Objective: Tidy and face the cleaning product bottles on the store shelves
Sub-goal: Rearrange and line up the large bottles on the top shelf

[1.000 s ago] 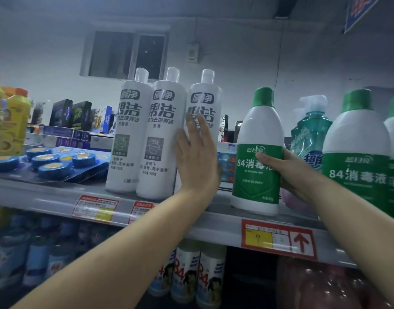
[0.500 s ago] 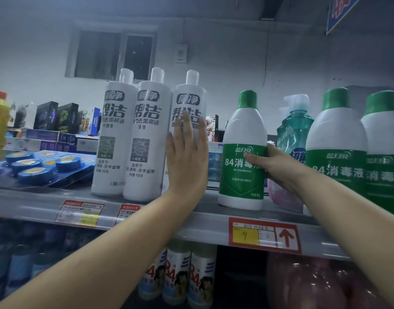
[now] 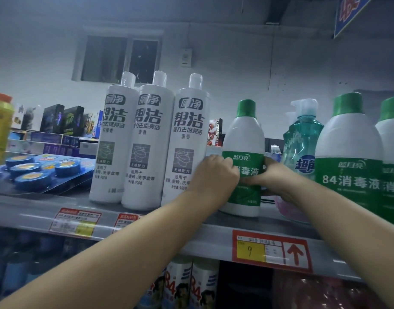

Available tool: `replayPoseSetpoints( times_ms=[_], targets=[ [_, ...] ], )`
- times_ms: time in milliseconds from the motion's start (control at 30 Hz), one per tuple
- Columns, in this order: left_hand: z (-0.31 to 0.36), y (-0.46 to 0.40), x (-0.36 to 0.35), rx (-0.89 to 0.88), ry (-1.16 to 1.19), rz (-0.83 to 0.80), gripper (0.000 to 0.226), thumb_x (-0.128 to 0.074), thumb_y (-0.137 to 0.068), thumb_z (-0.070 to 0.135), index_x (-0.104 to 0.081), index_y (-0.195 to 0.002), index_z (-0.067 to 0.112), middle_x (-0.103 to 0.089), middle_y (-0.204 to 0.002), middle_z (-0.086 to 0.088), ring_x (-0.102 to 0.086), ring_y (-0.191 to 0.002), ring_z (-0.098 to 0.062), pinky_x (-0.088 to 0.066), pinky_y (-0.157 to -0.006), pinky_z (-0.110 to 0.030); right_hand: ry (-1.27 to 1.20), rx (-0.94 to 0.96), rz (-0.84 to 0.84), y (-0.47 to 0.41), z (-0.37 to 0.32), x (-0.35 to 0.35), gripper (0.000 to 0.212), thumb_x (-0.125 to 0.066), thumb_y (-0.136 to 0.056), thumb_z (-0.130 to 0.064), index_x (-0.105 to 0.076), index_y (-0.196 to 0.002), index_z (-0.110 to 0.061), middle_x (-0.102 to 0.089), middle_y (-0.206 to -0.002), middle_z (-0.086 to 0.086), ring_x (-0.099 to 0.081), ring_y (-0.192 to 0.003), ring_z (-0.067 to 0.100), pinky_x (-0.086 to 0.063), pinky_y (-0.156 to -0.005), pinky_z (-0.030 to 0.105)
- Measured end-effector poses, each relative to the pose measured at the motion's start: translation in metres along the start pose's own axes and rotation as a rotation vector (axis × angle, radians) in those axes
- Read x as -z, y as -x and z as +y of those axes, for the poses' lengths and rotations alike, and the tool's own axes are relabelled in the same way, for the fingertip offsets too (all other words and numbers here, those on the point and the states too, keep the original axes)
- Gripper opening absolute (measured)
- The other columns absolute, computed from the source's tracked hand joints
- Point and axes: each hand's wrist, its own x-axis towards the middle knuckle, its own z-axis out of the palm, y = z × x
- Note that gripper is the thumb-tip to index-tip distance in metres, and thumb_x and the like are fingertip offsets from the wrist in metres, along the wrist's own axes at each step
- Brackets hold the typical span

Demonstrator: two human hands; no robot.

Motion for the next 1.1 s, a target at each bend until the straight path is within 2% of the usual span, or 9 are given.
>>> replayPoseSetpoints(
  times_ms=[100, 200, 300, 533, 633, 767, 867, 933, 1100],
  targets=[
    [0.003, -0.007, -0.005, 0.067, -0.071, -0.094, 0.024, -0.044, -0.088, 0.003, -0.054, -0.110, -0.001, -0.060, -0.111, -0.016, -0.054, -0.104, -0.031, -0.036, -0.099, -0.038, 0.021, -0.042, -0.009, -0.007, -0.003, -0.005, 0.031, -0.074, -0.074, -0.002, -0.052, -0.082, -0.022, -0.063, -0.082, 0.001, -0.061, -0.073, 0.015, -0.054, -0.065, 0.025],
    [0.006, -0.012, -0.012, 0.102, -0.150, -0.166, 0.044, -0.037, -0.095, 0.009, -0.033, -0.134, -0.009, -0.050, -0.130, -0.029, -0.044, -0.124, -0.036, -0.009, -0.117, -0.045, 0.142, -0.117, -0.028, -0.018, -0.006, -0.007, 0.033, -0.075, -0.074, -0.011, -0.056, -0.100, -0.016, -0.065, -0.095, 0.006, -0.063, -0.091, 0.024, -0.054, -0.086, 0.041],
    [0.009, -0.014, -0.015, 0.140, -0.145, -0.264, 0.053, -0.030, -0.097, 0.014, -0.015, -0.141, -0.012, -0.034, -0.141, -0.034, -0.028, -0.136, -0.040, 0.004, -0.118, -0.046, 0.170, -0.136, -0.044, -0.024, -0.008, -0.010, 0.029, -0.072, -0.078, -0.010, -0.056, -0.102, -0.014, -0.063, -0.086, 0.005, -0.063, -0.077, 0.019, -0.055, -0.079, 0.035],
    [0.016, -0.020, -0.027, 0.325, 0.160, -0.457, 0.072, -0.043, -0.093, 0.011, 0.005, -0.144, -0.005, -0.001, -0.149, -0.037, -0.007, -0.142, -0.044, -0.004, -0.118, -0.047, 0.120, -0.104, -0.012, -0.034, 0.003, -0.017, 0.039, -0.070, -0.079, -0.012, -0.055, -0.114, -0.008, -0.066, -0.107, 0.012, -0.065, -0.096, 0.026, -0.052, -0.090, 0.035],
    [0.016, -0.018, -0.030, 0.340, 0.230, -0.473, 0.075, -0.045, -0.092, 0.009, 0.006, -0.146, -0.002, 0.005, -0.150, -0.036, -0.008, -0.141, -0.044, -0.009, -0.117, -0.048, 0.065, -0.076, -0.037, -0.034, 0.007, -0.020, 0.028, -0.069, -0.081, -0.009, -0.055, -0.105, -0.015, -0.065, -0.102, 0.008, -0.064, -0.096, 0.023, -0.051, -0.087, 0.030],
    [0.017, -0.016, -0.034, 0.330, 0.250, -0.495, 0.078, -0.049, -0.091, 0.011, 0.006, -0.146, -0.002, 0.009, -0.148, -0.038, -0.004, -0.140, -0.047, -0.008, -0.117, -0.049, 0.088, -0.021, -0.001, -0.039, 0.013, -0.026, 0.031, -0.070, -0.079, -0.017, -0.062, -0.109, -0.016, -0.069, -0.109, 0.009, -0.065, -0.101, 0.024, -0.050, -0.095, 0.040],
    [0.017, -0.015, -0.033, 0.329, 0.290, -0.533, 0.082, -0.050, -0.090, 0.013, 0.009, -0.146, -0.001, 0.013, -0.148, -0.037, 0.000, -0.141, -0.046, -0.006, -0.117, -0.049, 0.136, -0.016, -0.033, -0.041, 0.010, -0.027, 0.022, -0.065, -0.083, -0.016, -0.061, -0.104, -0.015, -0.067, -0.103, 0.004, -0.063, -0.095, 0.020, -0.053, -0.087, 0.027],
    [0.017, -0.015, -0.031, 0.334, 0.324, -0.548, 0.083, -0.050, -0.091, 0.014, 0.010, -0.146, 0.000, 0.015, -0.148, -0.036, 0.003, -0.141, -0.045, -0.005, -0.118, -0.049, 0.161, -0.019, -0.070, -0.041, 0.009, -0.026, 0.019, -0.060, -0.088, -0.010, -0.056, -0.105, -0.017, -0.061, -0.096, 0.002, -0.057, -0.083, 0.014, -0.050, -0.063, 0.010],
    [0.017, -0.014, -0.030, 0.350, 0.411, -0.557, 0.086, -0.051, -0.091, 0.019, 0.014, -0.146, 0.006, 0.020, -0.150, -0.031, 0.008, -0.143, -0.041, -0.001, -0.118, -0.046, 0.250, -0.217, -0.137, -0.041, 0.013, -0.031, 0.019, -0.053, -0.091, -0.020, -0.051, -0.110, -0.017, -0.059, -0.088, 0.004, -0.055, -0.072, 0.016, -0.052, -0.060, 0.027]
  ],
)
